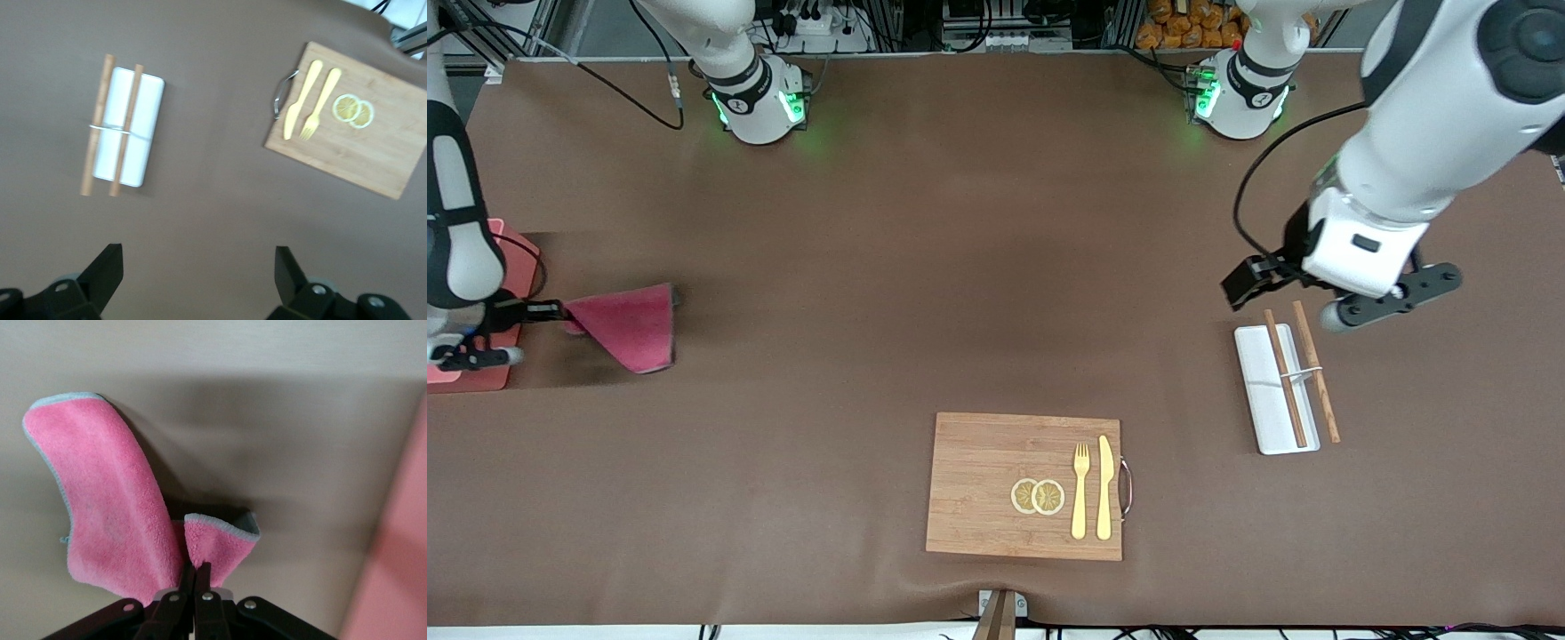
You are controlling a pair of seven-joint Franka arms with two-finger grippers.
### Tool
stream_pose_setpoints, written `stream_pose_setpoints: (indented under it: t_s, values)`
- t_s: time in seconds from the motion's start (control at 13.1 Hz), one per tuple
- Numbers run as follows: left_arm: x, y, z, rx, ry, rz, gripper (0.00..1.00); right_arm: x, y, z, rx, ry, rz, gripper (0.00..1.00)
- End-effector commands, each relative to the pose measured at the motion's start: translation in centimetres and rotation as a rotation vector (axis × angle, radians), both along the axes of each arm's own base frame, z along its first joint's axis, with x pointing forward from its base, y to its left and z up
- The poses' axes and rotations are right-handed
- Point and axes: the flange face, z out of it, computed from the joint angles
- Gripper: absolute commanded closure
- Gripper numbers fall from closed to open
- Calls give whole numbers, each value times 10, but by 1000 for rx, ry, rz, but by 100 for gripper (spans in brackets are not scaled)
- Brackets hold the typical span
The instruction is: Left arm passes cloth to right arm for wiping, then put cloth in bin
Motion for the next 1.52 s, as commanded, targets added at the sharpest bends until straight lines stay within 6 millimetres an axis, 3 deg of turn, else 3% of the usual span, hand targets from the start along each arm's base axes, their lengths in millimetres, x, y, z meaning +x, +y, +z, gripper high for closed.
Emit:
stream_pose_setpoints:
  t_s: [0.0, 0.15, 0.23, 0.3, 0.46, 0.61, 0.69, 0.91, 1.14, 1.3, 1.45]
  values:
    - [-12, 18, 6, 32, 49, -64, 0, 5, -31, 65, -85, -60, 114, 100]
    - [-19, 38, 23, 48, 35, -117, 0, 7, -36, 124, -157, -23, 150, 100]
    - [-20, 55, 26, 64, 33, -168, 0, 10, -33, 144, -153, 12, 145, 100]
    - [-19, 65, 23, 73, 41, -224, 0, 16, -23, 157, -152, 42, 152, 100]
    - [-23, 88, 26, 87, 70, -242, 0, 23, -8, 163, -151, 56, 166, 100]
    - [-29, 119, 25, 32, 91, -190, 0, 26, -8, 144, -142, 77, 165, 100]
    - [-34, 130, 24, 15, 96, -186, 0, 27, -10, 124, -140, 104, 145, 100]
    - [-40, 133, 27, 17, 95, -189, 0, 28, -24, 89, -155, 112, 148, 100]
    - [-39, 136, 28, 17, 93, -183, 0, 28, -31, 41, -140, 130, 158, 100]
    - [-39, 133, 29, 19, 90, -175, 0, 35, -18, 9, -98, 141, 162, 100]
    - [-40, 133, 30, 19, 89, -173, 0, 48, 26, -13, -15, 133, 158, 100]
